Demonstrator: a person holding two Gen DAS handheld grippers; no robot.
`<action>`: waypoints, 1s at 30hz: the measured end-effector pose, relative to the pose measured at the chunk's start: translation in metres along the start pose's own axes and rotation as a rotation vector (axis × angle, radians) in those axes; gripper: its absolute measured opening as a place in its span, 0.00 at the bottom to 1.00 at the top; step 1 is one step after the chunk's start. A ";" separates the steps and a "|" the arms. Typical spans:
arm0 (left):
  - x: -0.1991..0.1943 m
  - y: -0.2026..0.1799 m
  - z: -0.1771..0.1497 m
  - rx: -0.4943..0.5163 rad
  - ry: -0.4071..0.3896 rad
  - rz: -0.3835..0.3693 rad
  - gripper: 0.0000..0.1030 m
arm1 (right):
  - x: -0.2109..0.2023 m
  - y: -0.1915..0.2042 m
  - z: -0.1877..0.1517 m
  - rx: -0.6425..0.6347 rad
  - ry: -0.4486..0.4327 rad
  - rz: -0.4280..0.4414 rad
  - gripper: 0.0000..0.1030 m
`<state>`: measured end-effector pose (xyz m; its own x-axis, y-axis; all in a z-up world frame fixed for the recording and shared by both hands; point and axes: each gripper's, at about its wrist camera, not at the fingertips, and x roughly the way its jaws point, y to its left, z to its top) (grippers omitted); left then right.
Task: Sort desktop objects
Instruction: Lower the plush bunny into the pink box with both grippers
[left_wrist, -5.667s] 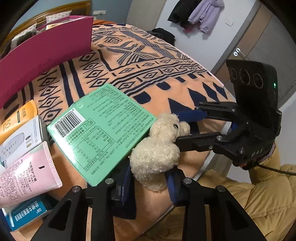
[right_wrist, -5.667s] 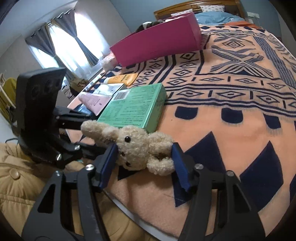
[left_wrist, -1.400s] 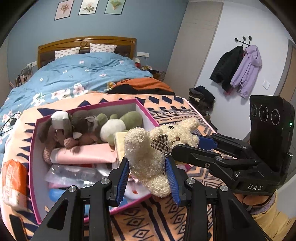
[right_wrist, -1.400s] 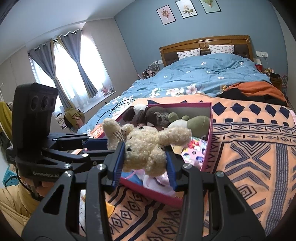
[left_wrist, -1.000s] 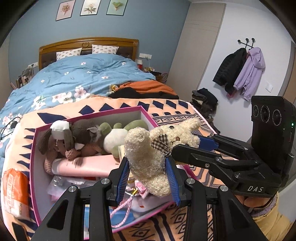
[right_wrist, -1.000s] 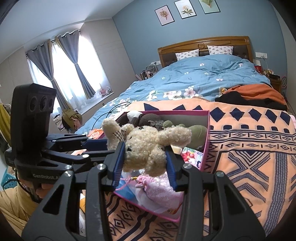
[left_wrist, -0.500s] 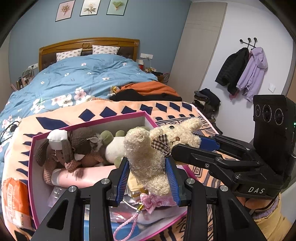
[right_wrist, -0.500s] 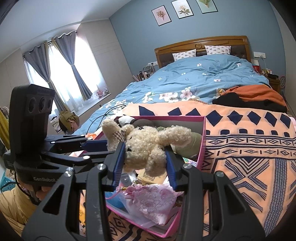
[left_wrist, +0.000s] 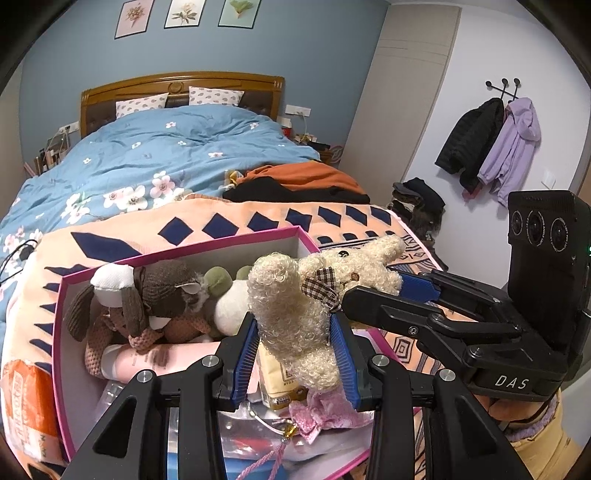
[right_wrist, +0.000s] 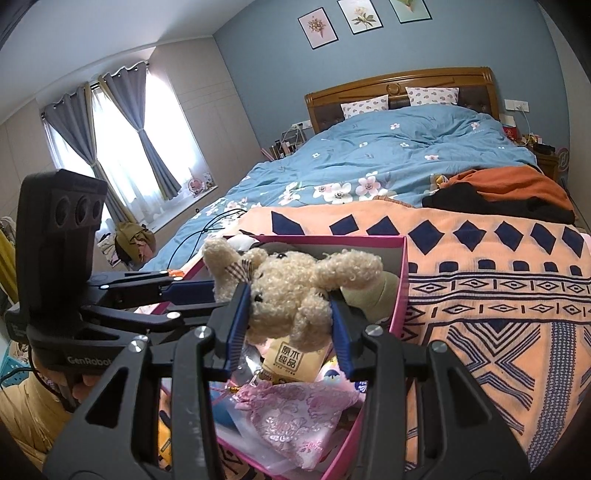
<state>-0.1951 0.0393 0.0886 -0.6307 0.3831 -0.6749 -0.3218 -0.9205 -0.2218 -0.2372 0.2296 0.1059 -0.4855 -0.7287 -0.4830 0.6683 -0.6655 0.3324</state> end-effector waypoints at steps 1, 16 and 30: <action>0.000 0.000 0.000 -0.001 0.000 0.000 0.38 | 0.000 0.000 0.000 0.001 0.000 0.000 0.42; 0.015 0.007 0.007 -0.013 0.013 0.006 0.38 | 0.014 -0.011 0.005 0.007 0.018 -0.014 0.42; 0.030 0.012 0.011 -0.033 0.022 0.015 0.38 | 0.025 -0.017 0.009 0.014 0.034 -0.029 0.42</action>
<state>-0.2261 0.0408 0.0737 -0.6195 0.3682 -0.6933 -0.2888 -0.9281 -0.2349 -0.2662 0.2214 0.0953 -0.4849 -0.7037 -0.5193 0.6462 -0.6884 0.3295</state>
